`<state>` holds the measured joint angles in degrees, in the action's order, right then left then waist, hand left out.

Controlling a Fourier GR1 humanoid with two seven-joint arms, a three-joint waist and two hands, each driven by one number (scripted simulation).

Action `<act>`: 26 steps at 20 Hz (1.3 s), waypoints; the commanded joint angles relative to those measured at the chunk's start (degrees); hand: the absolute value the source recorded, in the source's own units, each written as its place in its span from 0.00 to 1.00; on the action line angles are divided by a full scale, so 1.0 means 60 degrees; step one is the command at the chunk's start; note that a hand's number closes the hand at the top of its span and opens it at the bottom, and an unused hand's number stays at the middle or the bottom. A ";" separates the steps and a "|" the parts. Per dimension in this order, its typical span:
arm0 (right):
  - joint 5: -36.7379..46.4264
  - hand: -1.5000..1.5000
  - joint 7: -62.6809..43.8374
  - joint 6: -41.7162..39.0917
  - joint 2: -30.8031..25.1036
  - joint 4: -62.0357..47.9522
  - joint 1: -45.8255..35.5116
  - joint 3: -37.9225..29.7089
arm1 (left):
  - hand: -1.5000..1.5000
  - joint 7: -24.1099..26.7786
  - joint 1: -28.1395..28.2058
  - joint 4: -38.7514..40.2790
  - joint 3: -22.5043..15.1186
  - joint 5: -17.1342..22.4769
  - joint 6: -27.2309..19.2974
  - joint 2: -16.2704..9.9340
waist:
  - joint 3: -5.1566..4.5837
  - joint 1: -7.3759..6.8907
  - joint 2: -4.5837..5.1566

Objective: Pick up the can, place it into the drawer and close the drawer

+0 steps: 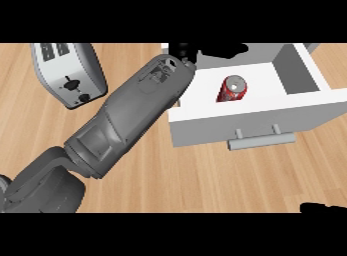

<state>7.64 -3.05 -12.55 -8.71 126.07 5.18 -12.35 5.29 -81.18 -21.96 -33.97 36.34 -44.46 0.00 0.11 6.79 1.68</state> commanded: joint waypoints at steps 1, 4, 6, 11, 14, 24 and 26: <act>0.1113 0.00 0.0013 0.0146 -0.0084 0.0466 -0.0137 0.0589 | 0.00 0.0112 -0.0073 -0.0065 0.0136 0.0381 0.0076 0.0000 | -0.0011 -0.0161 -0.0028; 0.2013 0.00 0.0564 0.0204 -0.0286 0.0107 -0.0337 0.0912 | 0.00 0.0380 -0.0125 -0.0557 0.0026 0.0577 -0.0186 0.0000 | -0.0007 -0.0284 -0.0057; 0.2455 0.00 0.0278 0.0183 -0.0666 0.0054 -0.0576 0.0776 | 0.00 0.0388 -0.0158 -0.0392 0.0061 0.0661 -0.0286 0.0000 | -0.0009 -0.0378 -0.0077; 0.4876 0.00 0.0337 0.0644 -0.0924 -0.0584 -0.1107 0.1830 | 0.00 0.0467 -0.0242 -0.0475 -0.0119 0.0645 -0.0673 0.0000 | -0.0016 -0.0674 -0.0120; 0.5978 0.00 0.0905 0.1073 -0.0999 -0.1752 -0.1201 0.2208 | 0.00 0.0200 -0.0202 -0.0756 -0.0187 0.0650 -0.0819 0.0000 | -0.0011 -0.0909 -0.0178; 0.8815 0.00 0.1090 0.3170 -0.0514 -0.5042 -0.1787 0.3085 | 0.00 -0.0689 -0.0076 -0.1424 -0.0019 0.0221 -0.0253 -0.0717 | -0.0009 -0.1399 -0.0302; 0.8993 0.00 0.1051 0.3684 -0.0122 -0.5555 -0.1961 0.3186 | 0.00 -0.0792 0.0481 -0.1921 -0.0148 0.0000 -0.0495 -0.0848 | -0.0013 -0.1401 -0.0323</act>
<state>57.81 1.96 3.15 -12.08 100.62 -5.28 5.92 2.38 -81.27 -29.59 -34.29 37.72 -47.08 -2.99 0.03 -0.85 -0.02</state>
